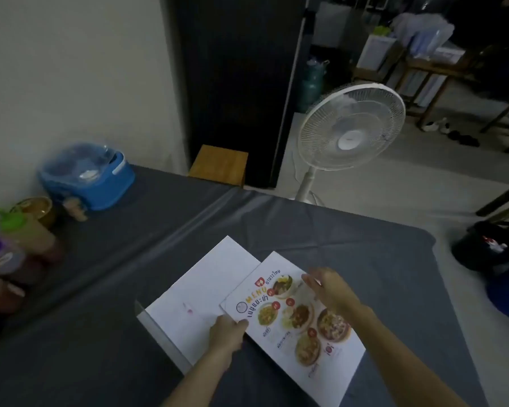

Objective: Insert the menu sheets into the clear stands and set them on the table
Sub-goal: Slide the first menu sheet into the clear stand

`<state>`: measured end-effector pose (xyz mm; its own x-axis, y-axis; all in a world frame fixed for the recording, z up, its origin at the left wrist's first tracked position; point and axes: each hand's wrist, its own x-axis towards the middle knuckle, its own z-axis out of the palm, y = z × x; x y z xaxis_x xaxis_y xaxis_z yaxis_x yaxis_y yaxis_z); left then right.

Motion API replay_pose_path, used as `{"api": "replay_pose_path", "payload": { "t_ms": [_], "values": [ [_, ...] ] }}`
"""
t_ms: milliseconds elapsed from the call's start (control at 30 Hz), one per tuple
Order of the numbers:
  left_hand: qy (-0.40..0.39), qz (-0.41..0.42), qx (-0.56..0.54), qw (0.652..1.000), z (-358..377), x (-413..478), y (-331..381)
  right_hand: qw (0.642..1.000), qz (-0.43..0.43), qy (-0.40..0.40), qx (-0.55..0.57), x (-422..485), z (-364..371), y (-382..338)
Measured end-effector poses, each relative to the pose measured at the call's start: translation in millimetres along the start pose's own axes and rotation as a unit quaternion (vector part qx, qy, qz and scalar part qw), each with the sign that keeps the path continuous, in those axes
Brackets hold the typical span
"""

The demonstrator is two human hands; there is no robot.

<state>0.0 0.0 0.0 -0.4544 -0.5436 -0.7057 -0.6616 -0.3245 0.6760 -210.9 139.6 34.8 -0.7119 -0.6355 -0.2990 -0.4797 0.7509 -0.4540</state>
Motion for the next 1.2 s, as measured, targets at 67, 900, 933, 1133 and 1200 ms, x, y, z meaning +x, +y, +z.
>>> {"api": "replay_pose_path", "payload": {
  "t_ms": [67, 900, 933, 1133, 1200],
  "values": [
    [0.004, -0.034, -0.074, 0.997, 4, 2, -1, 1.000, 0.015, -0.013, 0.000, 10, 1, 4],
    [0.042, 0.008, -0.205, 0.978, 32, -23, 32, 0.995, 0.064, 0.003, 0.082, 17, -41, 20],
    [0.043, 0.020, -0.193, 0.980, 34, -25, 40, 0.993, 0.063, 0.016, 0.096, 11, -49, 24],
    [0.020, 0.104, -0.119, 0.987, 57, -39, 93, 0.970, 0.090, 0.105, 0.199, -22, -91, 55],
    [0.013, 0.144, -0.081, 0.986, 67, -48, 112, 0.957, 0.107, 0.138, 0.232, -34, -102, 68]
  ]
}}
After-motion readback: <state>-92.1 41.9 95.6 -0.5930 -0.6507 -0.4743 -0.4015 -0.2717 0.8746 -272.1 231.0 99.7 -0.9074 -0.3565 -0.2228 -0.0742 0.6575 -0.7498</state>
